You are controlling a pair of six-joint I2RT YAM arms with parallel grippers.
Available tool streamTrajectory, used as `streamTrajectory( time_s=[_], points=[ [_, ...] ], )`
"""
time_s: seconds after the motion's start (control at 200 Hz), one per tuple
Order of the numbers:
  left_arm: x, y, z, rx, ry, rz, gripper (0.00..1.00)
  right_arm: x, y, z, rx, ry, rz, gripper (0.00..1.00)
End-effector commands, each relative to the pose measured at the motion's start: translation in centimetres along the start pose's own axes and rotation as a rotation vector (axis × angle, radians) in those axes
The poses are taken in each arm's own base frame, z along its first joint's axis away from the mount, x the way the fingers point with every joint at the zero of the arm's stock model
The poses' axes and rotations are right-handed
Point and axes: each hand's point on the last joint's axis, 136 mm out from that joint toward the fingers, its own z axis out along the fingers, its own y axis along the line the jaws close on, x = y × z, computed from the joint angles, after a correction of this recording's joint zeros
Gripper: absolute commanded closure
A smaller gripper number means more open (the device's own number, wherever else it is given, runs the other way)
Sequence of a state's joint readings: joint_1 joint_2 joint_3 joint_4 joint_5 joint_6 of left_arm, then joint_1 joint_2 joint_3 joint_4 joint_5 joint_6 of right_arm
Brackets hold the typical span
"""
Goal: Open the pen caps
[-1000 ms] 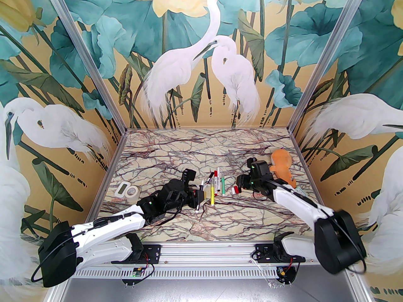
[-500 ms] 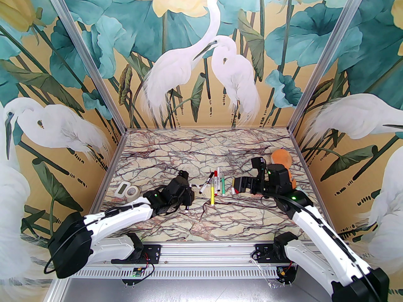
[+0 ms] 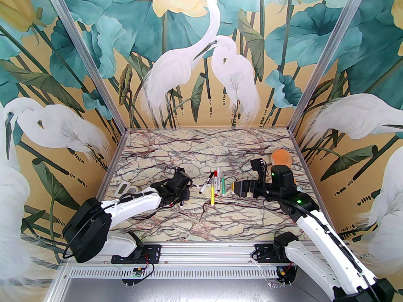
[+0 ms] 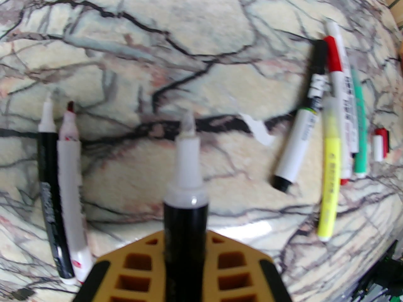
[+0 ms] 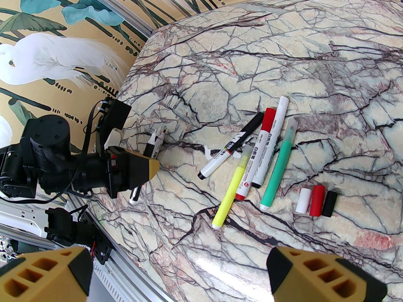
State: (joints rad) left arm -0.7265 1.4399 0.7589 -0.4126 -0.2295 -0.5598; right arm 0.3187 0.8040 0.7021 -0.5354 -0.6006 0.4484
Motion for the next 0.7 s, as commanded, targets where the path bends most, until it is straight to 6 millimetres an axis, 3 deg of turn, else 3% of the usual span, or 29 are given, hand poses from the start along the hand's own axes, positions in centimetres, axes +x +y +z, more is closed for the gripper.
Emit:
streamTrajectory(
  time_s=[0.0, 0.36, 0.695],
  points=[
    [-0.5, 2.0, 0.5, -0.139, 0.001, 0.045, 0.95, 0.1, 0.0, 0.0, 0.002, 0.005, -0.012, 0.01],
    [-0.1, 2.6, 2.5, -0.228, 0.059, 0.08, 0.93, 0.2, -0.6, 0.3, 0.027, 0.012, -0.004, 0.01],
    [0.2, 3.0, 3.2, -0.266, 0.078, 0.095, 0.81, 0.3, -0.8, 0.3, 0.036, 0.017, 0.001, 0.01]
  ],
)
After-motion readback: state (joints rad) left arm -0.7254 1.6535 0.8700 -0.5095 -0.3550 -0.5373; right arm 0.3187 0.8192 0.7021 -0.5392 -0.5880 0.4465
